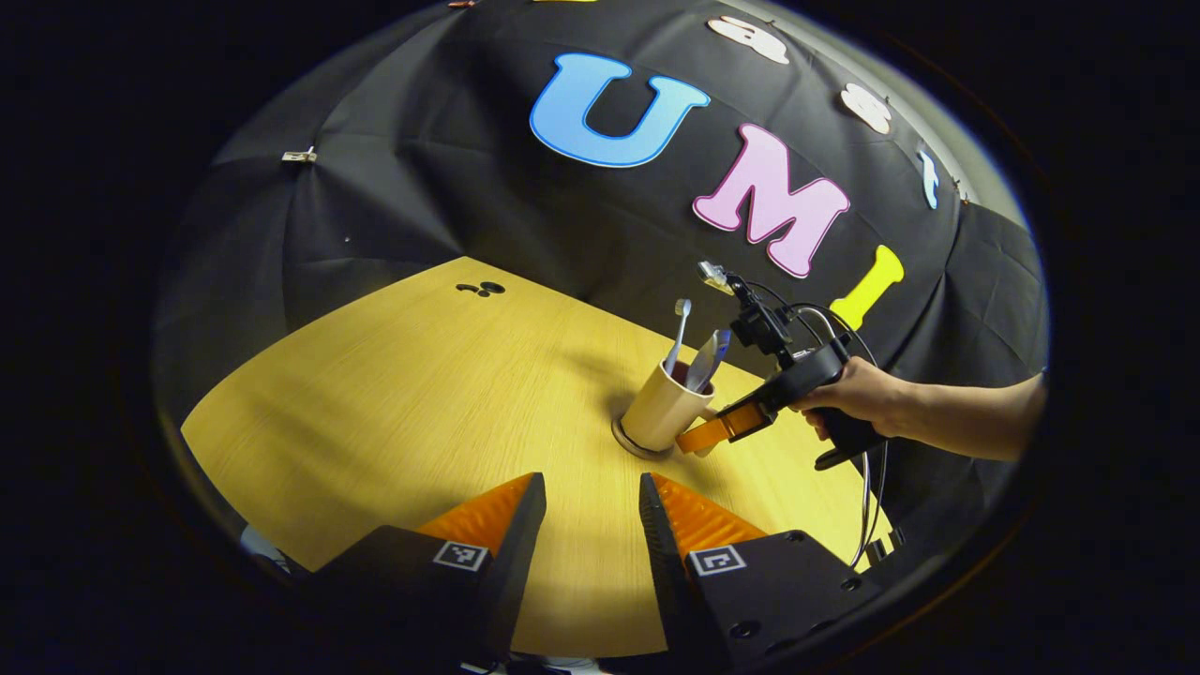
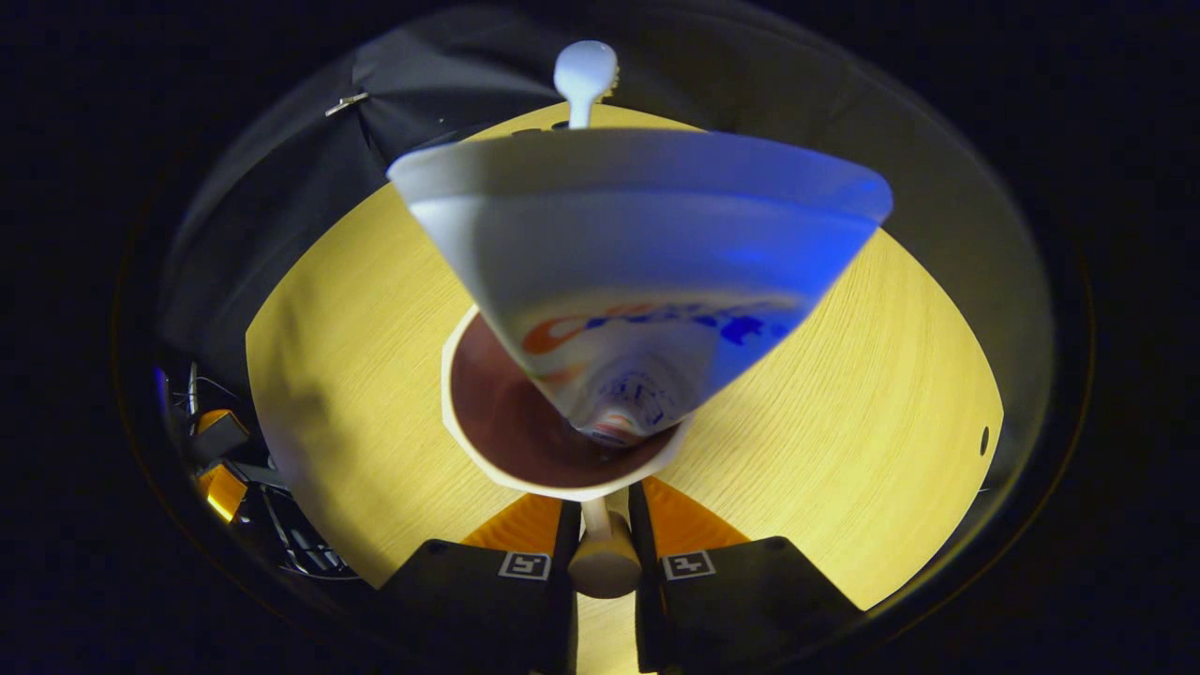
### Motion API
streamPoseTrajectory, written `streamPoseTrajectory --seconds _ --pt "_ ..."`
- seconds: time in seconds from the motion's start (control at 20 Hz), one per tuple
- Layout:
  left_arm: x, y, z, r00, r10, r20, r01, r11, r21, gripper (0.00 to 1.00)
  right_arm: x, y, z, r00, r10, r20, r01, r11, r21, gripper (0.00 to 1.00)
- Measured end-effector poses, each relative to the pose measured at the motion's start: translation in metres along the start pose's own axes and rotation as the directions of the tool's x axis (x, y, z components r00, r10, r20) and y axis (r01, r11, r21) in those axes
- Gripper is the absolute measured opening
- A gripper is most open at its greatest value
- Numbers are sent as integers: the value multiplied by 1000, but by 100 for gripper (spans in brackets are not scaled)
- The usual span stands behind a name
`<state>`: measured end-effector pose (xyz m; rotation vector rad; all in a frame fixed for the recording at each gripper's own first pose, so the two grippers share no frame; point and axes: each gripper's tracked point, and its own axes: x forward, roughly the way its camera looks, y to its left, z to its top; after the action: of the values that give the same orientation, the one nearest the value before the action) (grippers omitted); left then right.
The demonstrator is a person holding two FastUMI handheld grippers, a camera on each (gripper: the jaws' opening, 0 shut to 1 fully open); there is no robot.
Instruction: Put the toothbrush and toothpaste on the desktop into the cup, then pick up the cup and place it on the coaster on the desktop.
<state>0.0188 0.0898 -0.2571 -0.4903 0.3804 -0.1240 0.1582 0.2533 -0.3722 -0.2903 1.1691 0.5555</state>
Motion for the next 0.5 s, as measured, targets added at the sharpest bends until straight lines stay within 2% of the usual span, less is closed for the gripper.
streamPoseTrajectory --seconds 0.05,0.1,0.15,0.45,0.5 --pt "0 1 -2 1000 -2 -2 2 1000 -3 63 0 1 0 1000 -2 -4 2 1000 -4 28" --pt "1 1 -2 1000 -2 -5 2 1000 -6 63 2 2 0 1000 -2 -4 2 1000 -6 33" --pt "1 1 -3 1000 -4 -6 4 1000 -6 63 4 2 1 1000 -2 -1 2 1000 -5 28" --pt "4 2 -1 1000 -13 -9 13 1000 -9 63 1 -2 0 1000 -13 1 13 1000 4 31" --pt "4 1 0 1000 -17 -8 17 1000 -8 64 -4 0 -2 1000 -15 9 15 1000 0 27"
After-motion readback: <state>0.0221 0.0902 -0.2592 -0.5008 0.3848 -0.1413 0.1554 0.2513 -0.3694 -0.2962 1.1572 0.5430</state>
